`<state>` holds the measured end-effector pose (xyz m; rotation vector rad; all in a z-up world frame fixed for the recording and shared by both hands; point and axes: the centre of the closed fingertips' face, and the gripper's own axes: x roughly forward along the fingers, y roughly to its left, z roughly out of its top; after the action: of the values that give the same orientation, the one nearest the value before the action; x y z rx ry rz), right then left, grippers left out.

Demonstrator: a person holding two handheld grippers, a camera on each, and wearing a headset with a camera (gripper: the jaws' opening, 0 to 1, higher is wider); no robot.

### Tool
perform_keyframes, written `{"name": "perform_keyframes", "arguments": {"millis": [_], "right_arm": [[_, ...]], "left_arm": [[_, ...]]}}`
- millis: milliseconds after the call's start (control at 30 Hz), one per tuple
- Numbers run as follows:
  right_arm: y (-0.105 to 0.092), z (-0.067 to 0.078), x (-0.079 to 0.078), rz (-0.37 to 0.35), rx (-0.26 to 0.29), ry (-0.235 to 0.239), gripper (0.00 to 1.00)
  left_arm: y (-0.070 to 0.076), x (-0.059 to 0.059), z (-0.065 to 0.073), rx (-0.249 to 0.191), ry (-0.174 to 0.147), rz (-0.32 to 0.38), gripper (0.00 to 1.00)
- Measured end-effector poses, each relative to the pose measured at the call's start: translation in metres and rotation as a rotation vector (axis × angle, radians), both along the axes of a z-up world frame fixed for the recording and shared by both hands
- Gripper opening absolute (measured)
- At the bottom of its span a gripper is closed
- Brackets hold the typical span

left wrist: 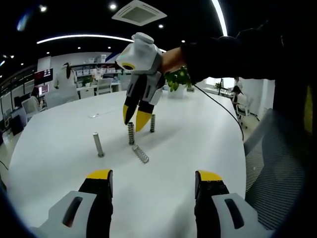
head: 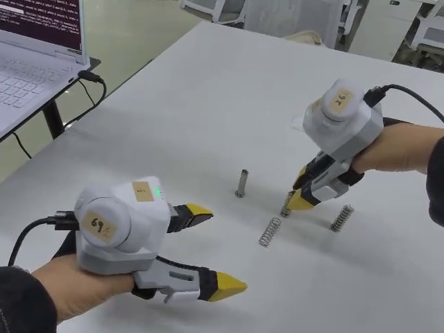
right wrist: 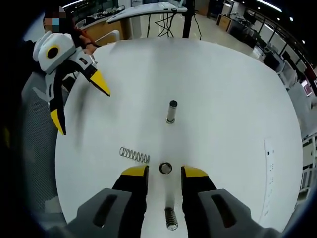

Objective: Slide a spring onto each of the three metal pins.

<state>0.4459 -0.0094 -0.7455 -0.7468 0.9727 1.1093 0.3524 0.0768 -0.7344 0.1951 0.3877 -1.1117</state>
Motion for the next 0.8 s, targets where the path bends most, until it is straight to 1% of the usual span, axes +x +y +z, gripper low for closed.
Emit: {"name": "perform_keyframes", "arguments": {"millis": [133, 267, 367, 500, 533, 633, 767, 800], "right_arm": [[-0.004, 0.004, -0.001, -0.011, 0.008, -0.013, 0.28], [-0.006, 0.011, -0.001, -0.043, 0.044, -0.035, 0.34], [-0.009, 0.015, -0.003, -0.057, 0.065, -0.048, 0.35], [-0.011, 0.021, -0.005, -0.089, 0.108, -0.066, 0.39], [-0.012, 0.022, -0.006, -0.091, 0.11, -0.071, 0.39], [-0.013, 0.028, -0.008, -0.107, 0.137, -0.096, 0.43], [-0.016, 0.036, -0.011, -0.125, 0.163, -0.128, 0.43], [-0.015, 0.039, -0.011, -0.134, 0.181, -0.144, 0.44]], "left_arm": [[-0.003, 0.002, 0.0, 0.007, -0.001, -0.009, 0.63], [-0.005, 0.003, -0.001, 0.016, -0.002, -0.016, 0.62], [-0.007, 0.005, -0.003, 0.023, 0.001, -0.02, 0.62], [-0.009, 0.007, -0.005, 0.032, 0.005, -0.025, 0.61], [-0.01, 0.008, -0.005, 0.032, 0.006, -0.026, 0.61], [-0.012, 0.01, -0.005, 0.035, 0.009, -0.024, 0.61], [-0.016, 0.012, -0.007, 0.041, 0.014, -0.028, 0.6], [-0.019, 0.013, -0.007, 0.044, 0.017, -0.029, 0.6]]}}
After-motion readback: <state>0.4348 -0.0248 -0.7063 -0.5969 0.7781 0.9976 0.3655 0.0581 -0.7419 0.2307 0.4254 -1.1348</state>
